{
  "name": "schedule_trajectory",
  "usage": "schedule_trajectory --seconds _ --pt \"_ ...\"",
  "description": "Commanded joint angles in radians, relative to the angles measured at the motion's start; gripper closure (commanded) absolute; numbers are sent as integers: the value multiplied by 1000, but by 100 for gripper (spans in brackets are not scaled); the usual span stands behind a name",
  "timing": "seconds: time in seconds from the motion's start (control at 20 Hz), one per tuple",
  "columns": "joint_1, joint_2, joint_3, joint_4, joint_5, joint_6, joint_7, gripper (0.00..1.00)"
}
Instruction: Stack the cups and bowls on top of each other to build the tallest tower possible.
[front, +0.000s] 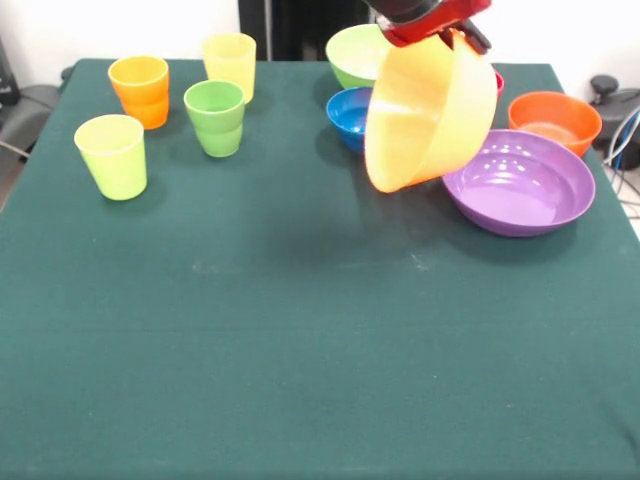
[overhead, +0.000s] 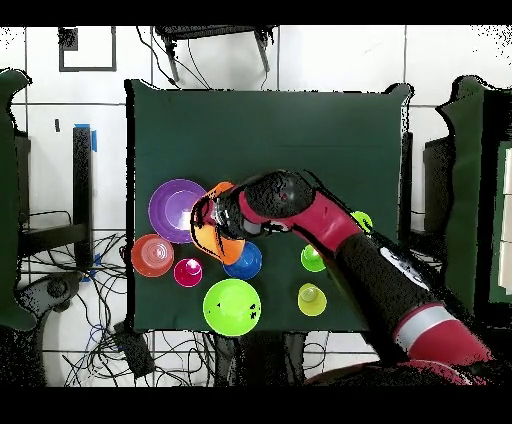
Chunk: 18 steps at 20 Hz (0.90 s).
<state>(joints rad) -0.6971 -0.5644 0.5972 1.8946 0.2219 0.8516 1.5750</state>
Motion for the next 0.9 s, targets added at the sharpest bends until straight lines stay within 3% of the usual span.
schedule_trajectory --seconds 0.05,0.4,0.7,0.9 --pt "-45 41 108 70 23 111 -46 100" --pt "-90 46 218 75 93 198 -10 100" --pt "-114 176 300 56 160 233 -49 100" --pt "-104 254 300 -5 146 232 -84 100"
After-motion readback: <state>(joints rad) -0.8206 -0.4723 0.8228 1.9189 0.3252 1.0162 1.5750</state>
